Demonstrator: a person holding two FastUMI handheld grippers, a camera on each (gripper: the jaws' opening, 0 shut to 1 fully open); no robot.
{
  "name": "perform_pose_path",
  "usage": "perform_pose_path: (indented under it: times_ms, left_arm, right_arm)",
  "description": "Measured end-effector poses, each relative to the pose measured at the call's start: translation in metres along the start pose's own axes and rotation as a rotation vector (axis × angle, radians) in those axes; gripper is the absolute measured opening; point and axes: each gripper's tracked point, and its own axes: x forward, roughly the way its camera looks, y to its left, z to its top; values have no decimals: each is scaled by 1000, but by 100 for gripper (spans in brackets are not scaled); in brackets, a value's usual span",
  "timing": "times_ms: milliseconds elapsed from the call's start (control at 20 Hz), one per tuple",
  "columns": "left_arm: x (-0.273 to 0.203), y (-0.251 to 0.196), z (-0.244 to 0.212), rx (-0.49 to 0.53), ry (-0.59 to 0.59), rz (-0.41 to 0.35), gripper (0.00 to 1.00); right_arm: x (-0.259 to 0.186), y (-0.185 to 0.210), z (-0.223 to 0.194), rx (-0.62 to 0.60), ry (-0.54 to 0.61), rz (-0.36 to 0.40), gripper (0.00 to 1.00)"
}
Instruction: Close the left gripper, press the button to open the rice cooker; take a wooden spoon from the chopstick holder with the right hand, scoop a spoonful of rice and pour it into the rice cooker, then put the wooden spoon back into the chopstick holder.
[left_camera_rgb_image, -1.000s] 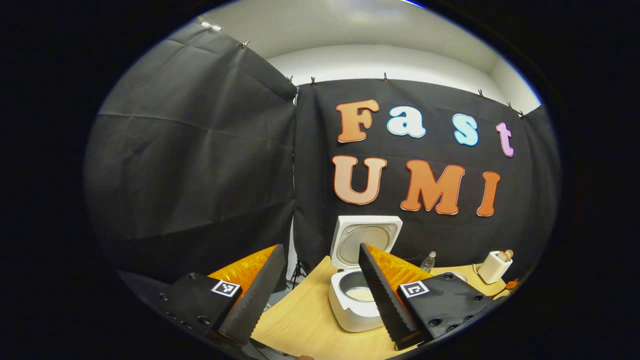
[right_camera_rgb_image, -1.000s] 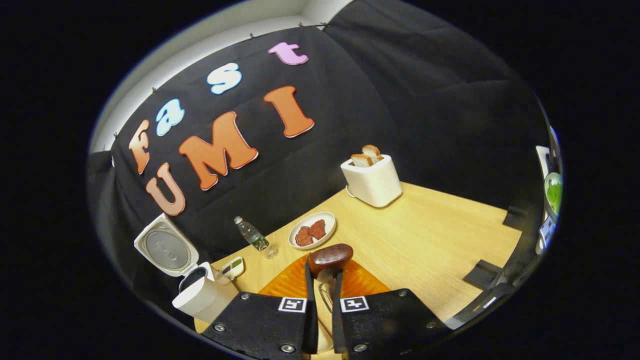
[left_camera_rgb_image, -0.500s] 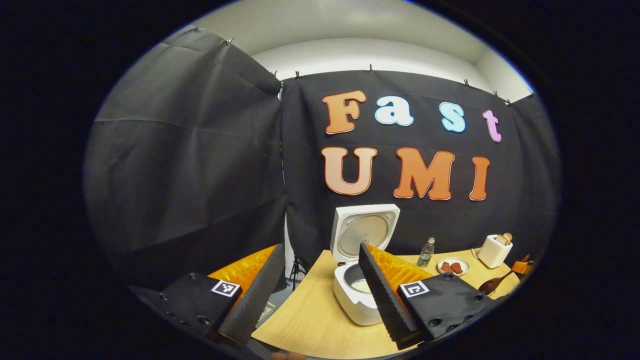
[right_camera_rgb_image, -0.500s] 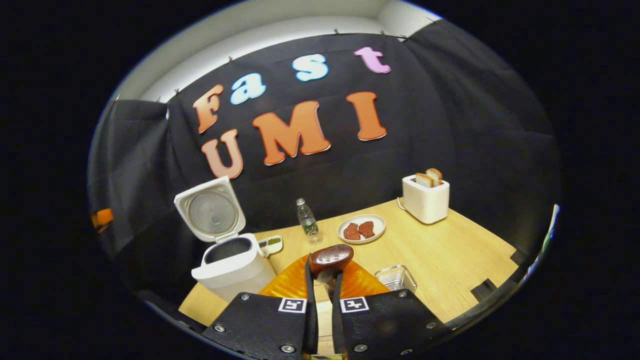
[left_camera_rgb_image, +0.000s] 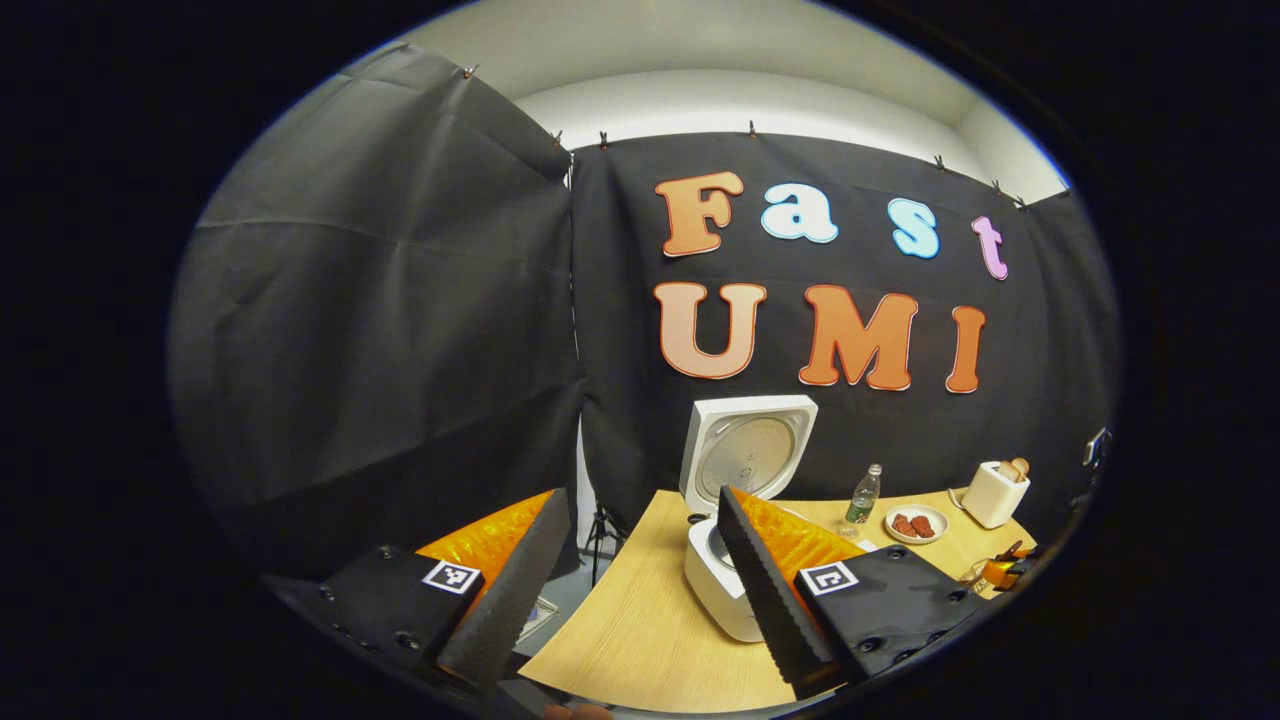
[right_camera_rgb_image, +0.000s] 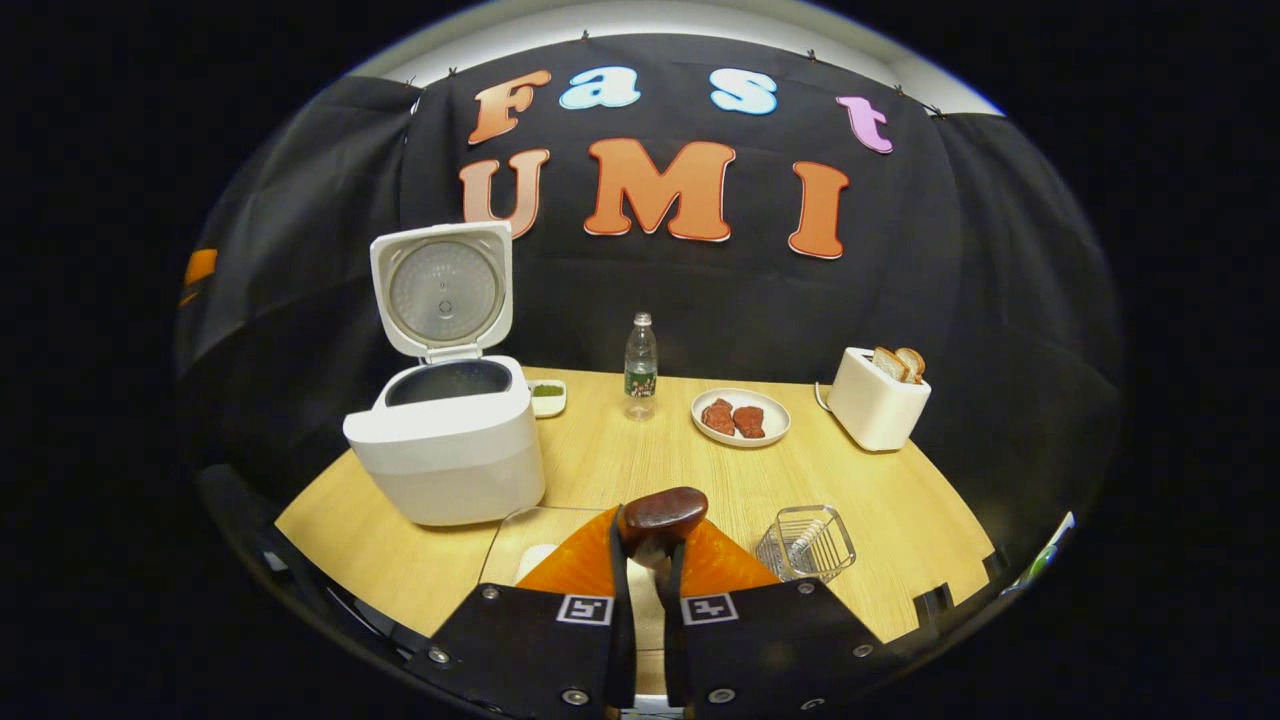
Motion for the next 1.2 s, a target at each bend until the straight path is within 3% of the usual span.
perform_pose_path:
  times_ms: [200, 450, 950, 1200]
  left_arm:
    - [8, 12, -14, -8, 38, 13, 99]
    - [10, 20, -21, 1, 54, 25, 100]
    - [13, 34, -23, 11, 56, 57, 100]
    - [16, 31, -21, 9, 48, 48, 100]
  right_arm:
    - [5, 0, -14, -56, 46, -44, 11]
    - [13, 6, -35, -15, 105, -58, 11]
    - [23, 25, -52, 600, 159, 57, 10]
    - [29, 11, -62, 903, 161, 50, 10]
